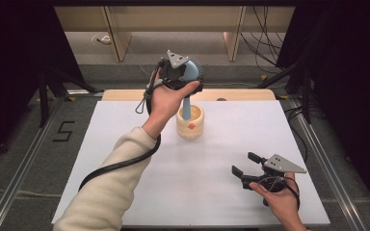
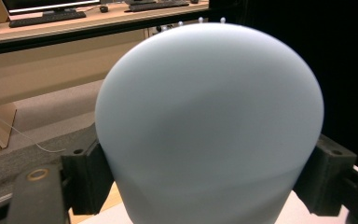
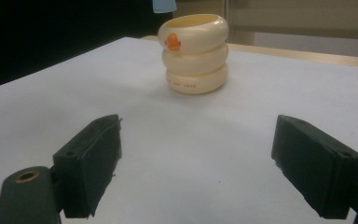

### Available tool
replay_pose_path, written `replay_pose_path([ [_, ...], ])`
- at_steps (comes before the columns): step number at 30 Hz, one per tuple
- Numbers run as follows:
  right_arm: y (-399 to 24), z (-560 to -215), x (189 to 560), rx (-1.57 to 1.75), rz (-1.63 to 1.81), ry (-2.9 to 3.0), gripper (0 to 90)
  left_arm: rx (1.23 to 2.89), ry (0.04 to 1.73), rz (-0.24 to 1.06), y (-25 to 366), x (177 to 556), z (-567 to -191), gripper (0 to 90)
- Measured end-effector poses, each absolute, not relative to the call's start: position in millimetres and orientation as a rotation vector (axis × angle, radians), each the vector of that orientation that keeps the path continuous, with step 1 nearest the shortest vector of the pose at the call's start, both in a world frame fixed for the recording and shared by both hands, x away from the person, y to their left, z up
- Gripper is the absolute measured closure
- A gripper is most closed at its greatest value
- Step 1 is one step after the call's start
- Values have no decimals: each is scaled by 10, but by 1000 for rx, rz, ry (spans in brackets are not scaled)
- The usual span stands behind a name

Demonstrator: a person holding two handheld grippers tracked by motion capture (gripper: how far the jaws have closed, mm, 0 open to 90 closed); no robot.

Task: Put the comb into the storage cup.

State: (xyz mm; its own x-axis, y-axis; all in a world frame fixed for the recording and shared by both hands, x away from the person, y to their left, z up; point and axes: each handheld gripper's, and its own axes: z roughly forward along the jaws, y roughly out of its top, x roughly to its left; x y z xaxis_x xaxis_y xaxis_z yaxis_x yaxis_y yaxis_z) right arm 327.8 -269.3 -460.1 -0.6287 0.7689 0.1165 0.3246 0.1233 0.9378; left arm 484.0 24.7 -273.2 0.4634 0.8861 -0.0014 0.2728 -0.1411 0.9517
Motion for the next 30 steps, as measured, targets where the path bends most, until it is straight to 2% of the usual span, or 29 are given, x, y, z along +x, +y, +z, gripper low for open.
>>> replay_pose_path([
  [30,-2694,-4607,3285,1059,1523,2010,168,1660,1010,734,200,5000,-2787,191],
])
